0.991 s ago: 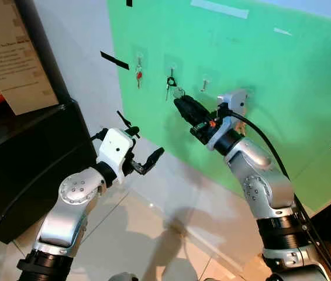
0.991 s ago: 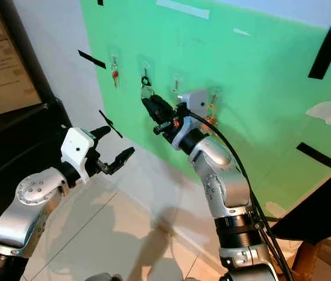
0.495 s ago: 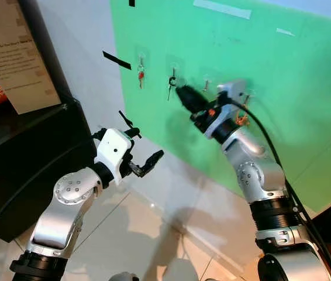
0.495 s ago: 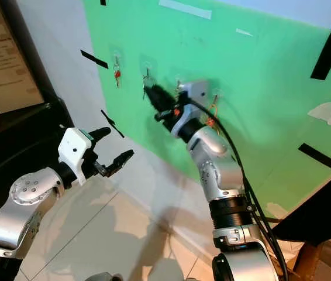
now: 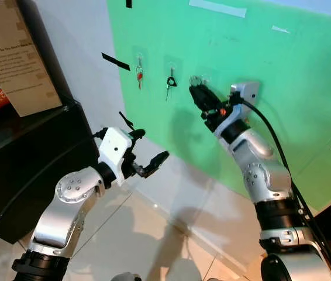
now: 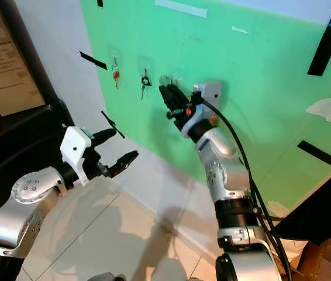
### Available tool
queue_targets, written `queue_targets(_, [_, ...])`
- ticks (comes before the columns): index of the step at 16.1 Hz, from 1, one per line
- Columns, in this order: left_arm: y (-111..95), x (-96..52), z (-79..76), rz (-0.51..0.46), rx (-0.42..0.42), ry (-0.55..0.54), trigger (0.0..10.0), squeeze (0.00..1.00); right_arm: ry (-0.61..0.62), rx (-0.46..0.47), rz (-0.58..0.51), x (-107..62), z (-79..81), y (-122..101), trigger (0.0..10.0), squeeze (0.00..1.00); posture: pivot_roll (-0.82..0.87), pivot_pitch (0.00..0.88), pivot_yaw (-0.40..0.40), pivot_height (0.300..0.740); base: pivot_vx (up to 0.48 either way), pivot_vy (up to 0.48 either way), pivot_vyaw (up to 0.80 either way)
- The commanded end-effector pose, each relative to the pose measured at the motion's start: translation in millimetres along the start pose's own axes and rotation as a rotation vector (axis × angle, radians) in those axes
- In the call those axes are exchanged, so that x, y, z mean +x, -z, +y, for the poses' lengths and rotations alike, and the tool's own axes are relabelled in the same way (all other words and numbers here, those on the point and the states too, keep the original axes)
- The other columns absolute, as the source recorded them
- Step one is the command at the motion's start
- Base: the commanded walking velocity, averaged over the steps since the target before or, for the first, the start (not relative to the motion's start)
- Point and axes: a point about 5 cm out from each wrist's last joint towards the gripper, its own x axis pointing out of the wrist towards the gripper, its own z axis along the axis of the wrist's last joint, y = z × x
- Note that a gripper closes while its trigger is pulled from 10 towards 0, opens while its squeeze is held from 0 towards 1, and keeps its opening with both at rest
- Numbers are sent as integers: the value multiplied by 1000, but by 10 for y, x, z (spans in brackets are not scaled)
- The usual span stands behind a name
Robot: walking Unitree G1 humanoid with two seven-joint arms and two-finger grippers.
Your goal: Hang keys on a hook
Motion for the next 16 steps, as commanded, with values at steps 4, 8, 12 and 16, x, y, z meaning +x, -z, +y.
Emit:
queue_targets(4, [-168, -36, 16, -85, -46, 35, 10000, 0, 40, 6, -10, -86, -65, 21, 10000, 0, 6, 0, 65, 740, 0, 0, 0])
queue_targets(8, [-200, -34, 20, -100, -62, 47, 10000, 0, 76, 18, -18, -130, -107, 29, 10000, 0, 6, 0, 70, 740, 0, 0, 0])
queue_targets(12, [-216, -37, 23, -104, -65, 60, 10000, 0, 103, 37, -24, -166, -143, 40, 10000, 0, 8, 0, 75, 740, 0, 0, 0])
queue_targets(16, [-229, -38, 20, -106, -66, 68, 10000, 0, 103, 47, -45, -210, -149, 7, 10000, 0, 7, 0, 76, 740, 0, 0, 0])
